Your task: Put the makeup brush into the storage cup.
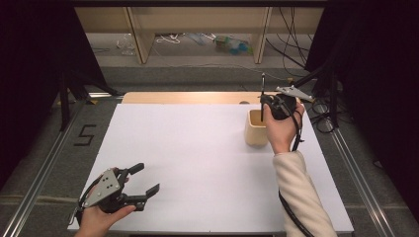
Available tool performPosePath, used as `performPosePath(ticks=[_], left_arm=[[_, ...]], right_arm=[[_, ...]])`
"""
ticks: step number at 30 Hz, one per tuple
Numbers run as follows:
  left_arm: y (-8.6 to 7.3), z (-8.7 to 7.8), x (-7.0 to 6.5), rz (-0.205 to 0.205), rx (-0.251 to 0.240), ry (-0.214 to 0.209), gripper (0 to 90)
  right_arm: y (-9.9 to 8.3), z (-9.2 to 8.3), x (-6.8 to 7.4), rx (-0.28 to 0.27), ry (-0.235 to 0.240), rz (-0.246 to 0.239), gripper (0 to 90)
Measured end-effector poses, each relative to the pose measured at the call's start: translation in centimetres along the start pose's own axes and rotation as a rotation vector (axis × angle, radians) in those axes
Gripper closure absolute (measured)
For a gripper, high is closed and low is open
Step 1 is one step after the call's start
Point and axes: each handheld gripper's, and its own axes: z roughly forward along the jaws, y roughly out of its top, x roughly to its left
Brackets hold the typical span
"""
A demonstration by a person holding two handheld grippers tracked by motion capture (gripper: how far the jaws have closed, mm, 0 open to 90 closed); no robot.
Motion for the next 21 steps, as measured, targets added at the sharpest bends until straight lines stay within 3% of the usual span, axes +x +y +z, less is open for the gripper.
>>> performPosePath(ticks=[21], left_arm=[[-0.02, 0.07, -0.02, 0.0, -0.009, -0.004, 16.6]], right_arm=[[0.15, 0.22, 0.07, 0.002, 0.002, 0.01, 84.1]])
